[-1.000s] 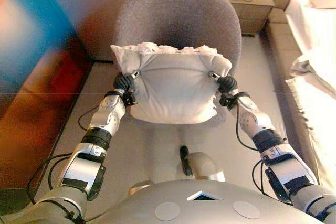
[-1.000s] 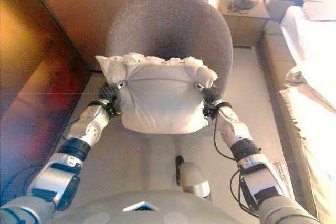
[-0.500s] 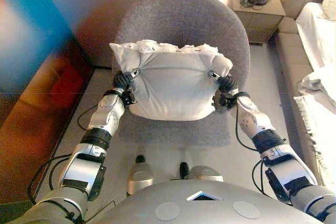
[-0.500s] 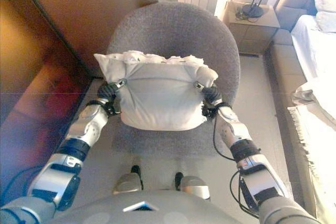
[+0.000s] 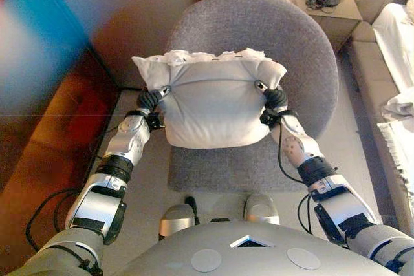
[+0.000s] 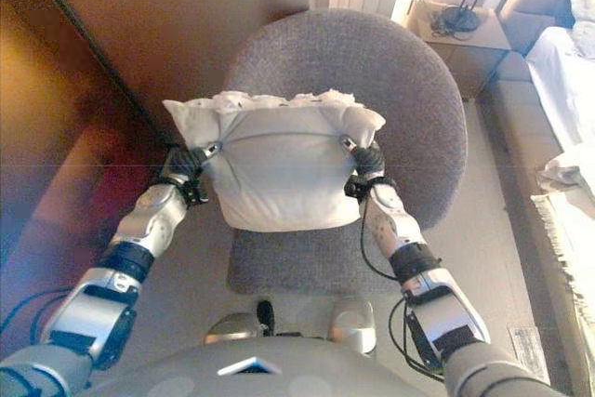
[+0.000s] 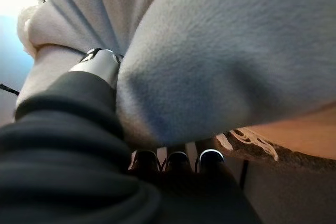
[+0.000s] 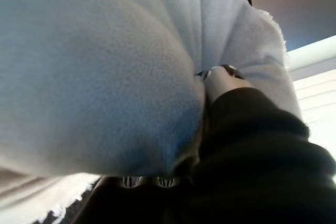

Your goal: Pick up the cushion and take it to the sofa

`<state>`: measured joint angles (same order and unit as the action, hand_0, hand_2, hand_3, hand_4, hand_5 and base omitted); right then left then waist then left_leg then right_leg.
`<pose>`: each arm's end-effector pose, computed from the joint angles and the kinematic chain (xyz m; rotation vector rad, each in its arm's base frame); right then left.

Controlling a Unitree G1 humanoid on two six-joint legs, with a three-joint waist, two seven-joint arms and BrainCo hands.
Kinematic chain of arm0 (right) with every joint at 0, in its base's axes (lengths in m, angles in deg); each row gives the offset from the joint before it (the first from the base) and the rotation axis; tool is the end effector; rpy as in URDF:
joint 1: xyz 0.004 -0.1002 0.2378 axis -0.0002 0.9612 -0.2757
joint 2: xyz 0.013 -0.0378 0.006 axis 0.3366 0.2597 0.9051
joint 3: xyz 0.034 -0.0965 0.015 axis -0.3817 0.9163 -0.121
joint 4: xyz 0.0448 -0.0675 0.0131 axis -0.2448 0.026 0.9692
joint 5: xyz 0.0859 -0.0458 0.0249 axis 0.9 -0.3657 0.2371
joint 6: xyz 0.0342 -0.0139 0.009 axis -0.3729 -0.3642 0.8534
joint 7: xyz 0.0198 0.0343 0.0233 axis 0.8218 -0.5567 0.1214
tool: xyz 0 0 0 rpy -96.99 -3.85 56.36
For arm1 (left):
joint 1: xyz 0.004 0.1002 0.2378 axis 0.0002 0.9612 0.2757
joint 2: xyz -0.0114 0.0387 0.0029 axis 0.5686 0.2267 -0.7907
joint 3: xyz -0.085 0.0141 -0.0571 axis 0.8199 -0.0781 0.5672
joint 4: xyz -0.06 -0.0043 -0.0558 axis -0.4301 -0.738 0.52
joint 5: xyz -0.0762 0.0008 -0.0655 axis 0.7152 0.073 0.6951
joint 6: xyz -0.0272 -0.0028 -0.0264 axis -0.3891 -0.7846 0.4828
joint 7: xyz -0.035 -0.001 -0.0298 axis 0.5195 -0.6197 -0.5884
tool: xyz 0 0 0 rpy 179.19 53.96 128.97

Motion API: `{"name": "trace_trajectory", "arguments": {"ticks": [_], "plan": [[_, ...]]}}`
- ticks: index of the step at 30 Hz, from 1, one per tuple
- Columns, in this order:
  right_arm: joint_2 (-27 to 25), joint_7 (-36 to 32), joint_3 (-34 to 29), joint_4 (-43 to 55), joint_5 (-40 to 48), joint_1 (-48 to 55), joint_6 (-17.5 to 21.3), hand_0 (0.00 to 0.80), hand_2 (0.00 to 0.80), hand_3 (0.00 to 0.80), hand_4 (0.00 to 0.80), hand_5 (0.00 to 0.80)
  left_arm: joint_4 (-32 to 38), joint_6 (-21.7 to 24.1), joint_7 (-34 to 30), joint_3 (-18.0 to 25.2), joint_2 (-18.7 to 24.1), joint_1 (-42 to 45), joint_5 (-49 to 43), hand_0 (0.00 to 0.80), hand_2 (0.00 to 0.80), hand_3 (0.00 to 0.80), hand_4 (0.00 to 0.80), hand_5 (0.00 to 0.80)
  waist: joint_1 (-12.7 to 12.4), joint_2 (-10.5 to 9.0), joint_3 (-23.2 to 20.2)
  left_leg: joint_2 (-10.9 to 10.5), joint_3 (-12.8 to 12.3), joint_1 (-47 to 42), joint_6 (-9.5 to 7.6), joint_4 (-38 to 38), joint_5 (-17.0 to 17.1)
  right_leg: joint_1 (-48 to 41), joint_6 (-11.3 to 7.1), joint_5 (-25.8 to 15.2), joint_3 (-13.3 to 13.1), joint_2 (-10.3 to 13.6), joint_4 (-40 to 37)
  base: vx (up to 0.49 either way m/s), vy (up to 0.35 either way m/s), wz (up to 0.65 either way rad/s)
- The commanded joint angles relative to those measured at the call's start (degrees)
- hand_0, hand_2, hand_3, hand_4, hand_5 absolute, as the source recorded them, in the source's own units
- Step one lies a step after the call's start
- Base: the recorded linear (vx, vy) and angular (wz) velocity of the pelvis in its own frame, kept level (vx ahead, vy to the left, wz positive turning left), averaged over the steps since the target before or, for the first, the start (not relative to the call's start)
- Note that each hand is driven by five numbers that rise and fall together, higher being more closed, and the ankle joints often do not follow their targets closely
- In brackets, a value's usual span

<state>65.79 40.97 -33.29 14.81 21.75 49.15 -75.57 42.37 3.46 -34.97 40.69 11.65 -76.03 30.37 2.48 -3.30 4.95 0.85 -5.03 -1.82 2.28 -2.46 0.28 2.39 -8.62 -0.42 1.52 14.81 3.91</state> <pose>0.2615 -0.1512 0.0231 0.3318 0.3260 -0.0581 0.2604 0.2052 0.0203 -0.0863 0.3315 -0.0055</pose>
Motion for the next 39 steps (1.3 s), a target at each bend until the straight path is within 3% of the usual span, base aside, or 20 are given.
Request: {"name": "trace_trajectory", "arguments": {"ticks": [1, 7, 20, 24, 27, 31, 35, 39], "plan": [[-0.96, -3.02, -3.86, 0.15, 1.02, -9.49, 1.64, 0.800, 0.800, 0.800, 0.800, 0.800, 2.85, 3.38, -1.00, 0.23, -1.04, -6.12, 0.15, 0.800, 0.800, 0.800, 0.800, 0.800, -0.08, 0.62, -1.63, 6.35, -1.63, 2.75, 3.43, -11.10, -5.94, 2.03, -1.77, -5.29, -0.56, -0.06, 3.15, 0.107, -0.142, 0.37], [-4.41, -2.13, -3.19, 0.77, -1.06, -13.19, 0.14, 0.800, 0.800, 0.800, 0.800, 0.800, 4.66, 2.60, 1.58, -0.16, -1.18, -8.85, -0.15, 0.800, 0.800, 0.800, 0.800, 0.800, -0.83, 0.01, 1.04, 10.35, -0.51, 11.33, 5.08, -21.28, -7.57, 5.70, -1.08, -1.27, 0.70, -0.68, 9.07, -0.022, -0.085, 0.15], [-8.54, 1.51, -3.00, -11.93, 3.28, -29.96, -2.83, 0.800, 0.800, 0.800, 0.800, 0.800, -1.01, -1.13, 11.20, -4.54, -1.51, -23.99, 3.00, 0.800, 0.800, 0.800, 0.800, 0.800, -1.20, 0.87, 10.15, 15.22, -0.15, 24.88, 7.77, -29.28, -6.72, 15.31, -0.82, 0.60, 3.85, 1.31, 17.44, -0.150, -0.034, 0.19], [-10.86, -0.71, -2.62, -15.47, 3.67, -34.69, -4.56, 0.800, 0.800, 0.800, 0.800, 0.800, -1.08, -0.43, 13.65, -4.20, -1.52, -26.12, 6.40, 0.800, 0.800, 0.800, 0.800, 0.800, -1.88, 1.28, 12.41, 14.76, 2.27, 27.99, 8.49, -29.54, -5.47, 18.02, -0.97, 0.56, 3.64, 2.15, 18.84, -0.099, 0.034, 0.22], [-11.20, -2.19, -2.25, -17.88, 1.34, -37.34, -3.75, 0.800, 0.800, 0.800, 0.800, 0.800, 0.69, 0.64, 14.59, -3.67, -1.88, -26.82, 6.23, 0.800, 0.800, 0.800, 0.800, 0.800, -2.62, 1.44, 13.51, 14.02, 3.32, 29.44, 8.70, -29.23, -4.76, 19.54, -1.06, 0.49, 3.79, 2.37, 19.39, -0.093, 0.043, 0.04], [-11.20, -3.27, -1.70, -21.04, 0.94, -39.54, -2.94, 0.800, 0.800, 0.800, 0.800, 0.800, 1.89, 2.98, 14.31, -3.25, -2.47, -27.31, 5.74, 0.800, 0.800, 0.800, 0.800, 0.800, -3.82, 1.13, 14.62, 13.99, 5.04, 31.61, 8.82, -32.71, -6.33, 21.15, -0.89, 1.82, 3.25, 2.70, 22.94, -0.004, -0.004, 0.05], [-10.41, -3.47, -2.38, -24.91, 0.01, -40.81, -4.41, 0.800, 0.800, 0.800, 0.800, 0.800, 1.71, 3.87, 15.51, -3.54, -3.35, -27.18, 5.72, 0.800, 0.800, 0.800, 0.800, 0.800, -4.98, 0.79, 15.06, 13.63, 5.94, 32.14, 8.74, -34.22, -7.33, 21.25, -0.89, 2.68, 3.63, 2.96, 24.76, 0.057, 0.006, 0.04], [-10.61, -3.50, -2.18, -27.37, -1.42, -42.20, -5.78, 0.800, 0.800, 0.800, 0.800, 0.800, 2.51, 3.26, 15.14, -3.80, -3.77, -26.48, 5.03, 0.800, 0.800, 0.800, 0.800, 0.800, -6.00, 0.46, 15.34, 12.34, 6.46, 32.03, 8.58, -32.52, -6.24, 21.00, -1.23, 1.95, 4.00, 3.01, 23.68, 0.048, 0.029, 0.12]]}}
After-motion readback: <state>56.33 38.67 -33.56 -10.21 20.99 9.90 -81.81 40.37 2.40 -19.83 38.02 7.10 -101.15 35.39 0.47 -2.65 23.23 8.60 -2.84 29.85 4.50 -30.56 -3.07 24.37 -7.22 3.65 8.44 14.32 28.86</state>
